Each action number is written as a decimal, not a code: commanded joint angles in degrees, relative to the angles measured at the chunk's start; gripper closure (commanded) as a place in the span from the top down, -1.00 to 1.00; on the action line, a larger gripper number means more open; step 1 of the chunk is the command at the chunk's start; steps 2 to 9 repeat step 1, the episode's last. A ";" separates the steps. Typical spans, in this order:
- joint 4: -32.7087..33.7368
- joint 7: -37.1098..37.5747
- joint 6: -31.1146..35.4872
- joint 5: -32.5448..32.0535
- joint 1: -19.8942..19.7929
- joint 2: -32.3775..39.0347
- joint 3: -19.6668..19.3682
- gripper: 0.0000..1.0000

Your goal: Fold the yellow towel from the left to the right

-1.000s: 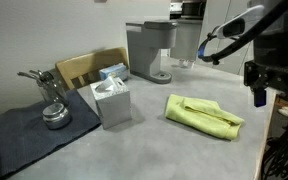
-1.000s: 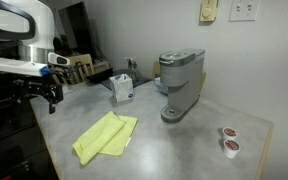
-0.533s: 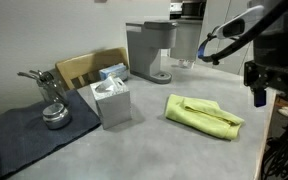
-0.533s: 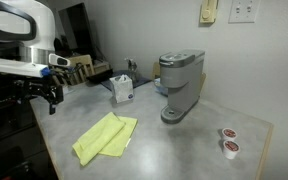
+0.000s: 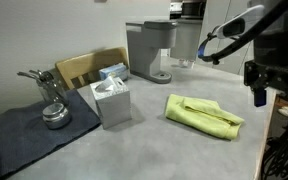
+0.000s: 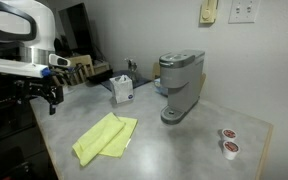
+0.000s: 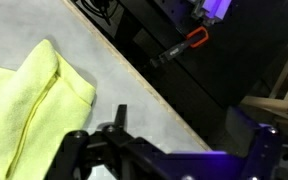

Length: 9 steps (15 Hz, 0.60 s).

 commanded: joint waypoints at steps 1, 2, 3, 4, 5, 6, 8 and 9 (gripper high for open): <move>0.07 0.08 -0.08 -0.08 0.30 0.02 -0.30 1.00; 0.07 0.08 -0.08 -0.08 0.30 0.02 -0.30 1.00; 0.07 0.08 -0.08 -0.08 0.30 0.02 -0.30 1.00; 0.07 0.08 -0.08 -0.08 0.30 0.02 -0.30 1.00; 0.07 0.08 -0.08 -0.08 0.30 0.02 -0.30 1.00; 0.07 0.08 -0.08 -0.08 0.30 0.02 -0.30 1.00; 0.07 0.08 -0.08 -0.08 0.30 0.02 -0.30 1.00; 0.07 0.08 -0.08 -0.08 0.30 0.02 -0.30 1.00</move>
